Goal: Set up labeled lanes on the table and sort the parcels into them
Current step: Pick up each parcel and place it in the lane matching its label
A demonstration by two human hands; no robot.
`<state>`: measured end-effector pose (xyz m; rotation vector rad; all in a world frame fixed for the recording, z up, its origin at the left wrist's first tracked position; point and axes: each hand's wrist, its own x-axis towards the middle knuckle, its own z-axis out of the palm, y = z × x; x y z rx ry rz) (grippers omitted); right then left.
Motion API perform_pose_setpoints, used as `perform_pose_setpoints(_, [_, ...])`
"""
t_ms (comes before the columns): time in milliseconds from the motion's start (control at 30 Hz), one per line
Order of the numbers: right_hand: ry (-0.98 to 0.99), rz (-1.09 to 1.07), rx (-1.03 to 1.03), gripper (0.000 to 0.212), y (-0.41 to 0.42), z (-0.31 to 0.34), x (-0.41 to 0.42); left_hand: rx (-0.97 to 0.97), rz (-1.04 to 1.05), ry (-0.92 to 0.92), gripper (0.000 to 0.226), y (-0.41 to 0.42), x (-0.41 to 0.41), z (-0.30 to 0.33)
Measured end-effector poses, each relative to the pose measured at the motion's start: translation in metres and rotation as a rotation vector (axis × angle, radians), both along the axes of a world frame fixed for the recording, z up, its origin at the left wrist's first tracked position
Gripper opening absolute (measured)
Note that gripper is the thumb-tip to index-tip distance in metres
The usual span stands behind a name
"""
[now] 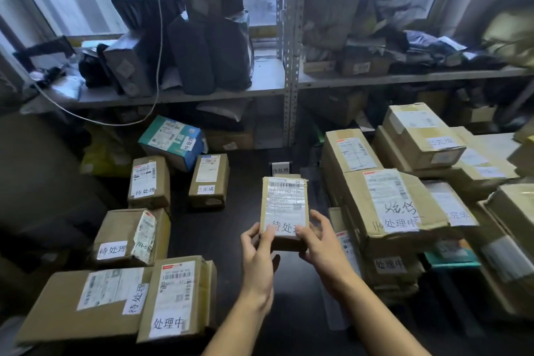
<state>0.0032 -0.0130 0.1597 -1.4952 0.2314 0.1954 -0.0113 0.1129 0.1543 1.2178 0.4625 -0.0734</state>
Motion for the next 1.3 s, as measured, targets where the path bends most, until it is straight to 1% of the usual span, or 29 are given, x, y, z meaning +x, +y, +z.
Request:
perform_pose_setpoints(100, [0.026, -0.036, -0.021, 0.036, -0.005, -0.008, 0.005, 0.091, -0.05, 0.031, 0.027, 0.001, 0.003, -0.005])
perform_pose_setpoints(267, [0.052, -0.03, -0.043, 0.039, -0.005, -0.019, 0.017, 0.164, -0.115, 0.061, 0.027, 0.009, 0.018, -0.013])
perform_pose_setpoints(433, [0.059, -0.025, -0.032, 0.031, 0.002, -0.03, 0.04, 0.231, -0.197, 0.062, 0.022, 0.021, 0.05, -0.021])
perform_pose_setpoints(533, [0.052, -0.034, -0.033, 0.034, 0.008, -0.034, 0.061, 0.264, -0.261, 0.08, 0.031, 0.028, 0.078, -0.027])
perform_pose_setpoints(633, [0.044, -0.063, -0.042, 0.037, 0.01, -0.041, 0.084, 0.249, -0.337, 0.092, 0.051, 0.031, 0.107, -0.033])
perform_pose_setpoints(667, [0.048, -0.085, -0.051, 0.038, 0.01, -0.045, 0.094, 0.256, -0.367, 0.086, 0.051, 0.032, 0.119, -0.037])
perform_pose_setpoints(767, [0.071, -0.141, -0.092, 0.038, 0.009, -0.054, 0.119, 0.262, -0.441, 0.066, 0.04, 0.029, 0.15, -0.052])
perform_pose_setpoints(900, [0.094, -0.166, -0.11, 0.043, 0.005, -0.067, 0.155, 0.257, -0.485, 0.072, 0.037, 0.022, 0.187, -0.066])
perform_pose_setpoints(1133, [0.126, -0.14, -0.206, 0.04, -0.008, -0.098, 0.203, 0.301, -0.468, 0.131, 0.044, 0.005, 0.224, -0.089])
perform_pose_setpoints(1300, [0.178, -0.136, -0.23, 0.038, -0.005, -0.115, 0.207, 0.361, -0.478, 0.177, 0.039, 0.002, 0.227, -0.113])
